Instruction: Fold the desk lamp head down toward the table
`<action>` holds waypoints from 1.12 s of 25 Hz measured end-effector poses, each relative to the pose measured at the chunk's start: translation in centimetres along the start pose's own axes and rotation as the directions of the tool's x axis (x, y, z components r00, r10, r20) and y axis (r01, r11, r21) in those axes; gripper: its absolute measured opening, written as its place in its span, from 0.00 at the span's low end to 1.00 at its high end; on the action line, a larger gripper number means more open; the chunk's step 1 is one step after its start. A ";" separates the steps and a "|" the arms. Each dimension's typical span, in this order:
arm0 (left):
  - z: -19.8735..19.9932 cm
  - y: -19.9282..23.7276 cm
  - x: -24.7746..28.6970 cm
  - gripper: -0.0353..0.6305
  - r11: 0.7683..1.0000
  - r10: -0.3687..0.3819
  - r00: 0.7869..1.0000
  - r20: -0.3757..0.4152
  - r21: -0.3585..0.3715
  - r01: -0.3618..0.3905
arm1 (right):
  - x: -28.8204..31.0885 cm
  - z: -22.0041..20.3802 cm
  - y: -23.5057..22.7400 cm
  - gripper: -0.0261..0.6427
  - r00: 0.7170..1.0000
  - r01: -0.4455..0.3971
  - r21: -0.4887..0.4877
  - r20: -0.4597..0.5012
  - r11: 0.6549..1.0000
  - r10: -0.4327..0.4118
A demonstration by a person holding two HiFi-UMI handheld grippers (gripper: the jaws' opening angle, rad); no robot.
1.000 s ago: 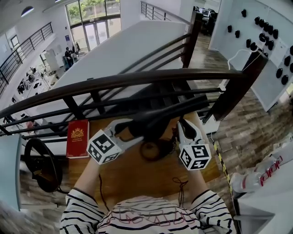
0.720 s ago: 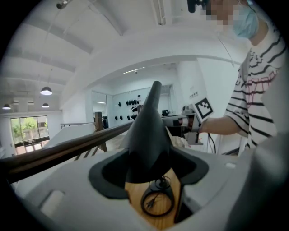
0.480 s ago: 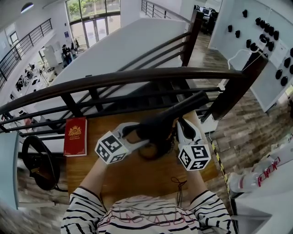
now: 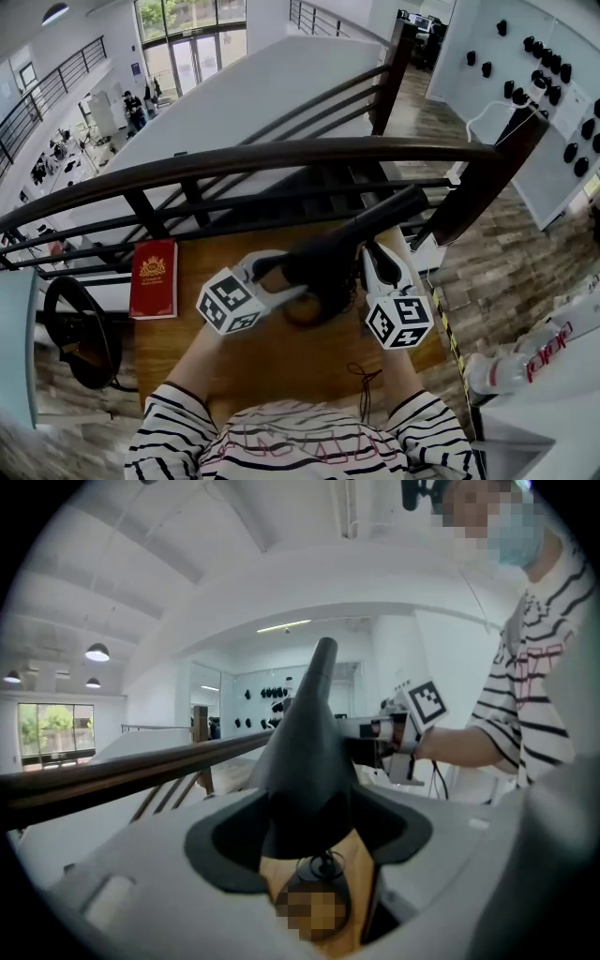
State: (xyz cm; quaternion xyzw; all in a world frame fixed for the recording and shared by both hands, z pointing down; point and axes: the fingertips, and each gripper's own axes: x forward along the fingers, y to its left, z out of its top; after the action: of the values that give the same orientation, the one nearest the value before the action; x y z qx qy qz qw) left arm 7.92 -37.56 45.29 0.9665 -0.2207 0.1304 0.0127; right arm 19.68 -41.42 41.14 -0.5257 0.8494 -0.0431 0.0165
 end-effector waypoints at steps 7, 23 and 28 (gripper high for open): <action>1.0 0.0 -1.5 0.46 0.995 0.074 0.997 0.033 0.060 -0.076 | -1.4 -0.2 0.4 0.14 0.999 0.036 0.026 -0.002 0.999 -0.036; 1.3 -2.4 -7.5 0.15 0.992 0.116 0.979 0.166 0.022 -0.122 | -7.0 -3.1 5.5 0.09 0.991 0.133 0.049 -0.039 0.990 -0.131; 0.6 -3.5 -9.2 0.06 0.993 0.103 0.979 0.174 0.042 -0.112 | -8.5 -3.9 7.5 0.05 0.984 0.174 0.074 -0.039 0.982 -0.172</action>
State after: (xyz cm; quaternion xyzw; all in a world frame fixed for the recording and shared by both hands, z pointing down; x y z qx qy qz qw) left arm 1.56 -30.57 42.47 0.9608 -0.2696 0.0529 -0.0383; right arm 16.53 -30.28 44.15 -0.5957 0.7984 -0.0857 0.0190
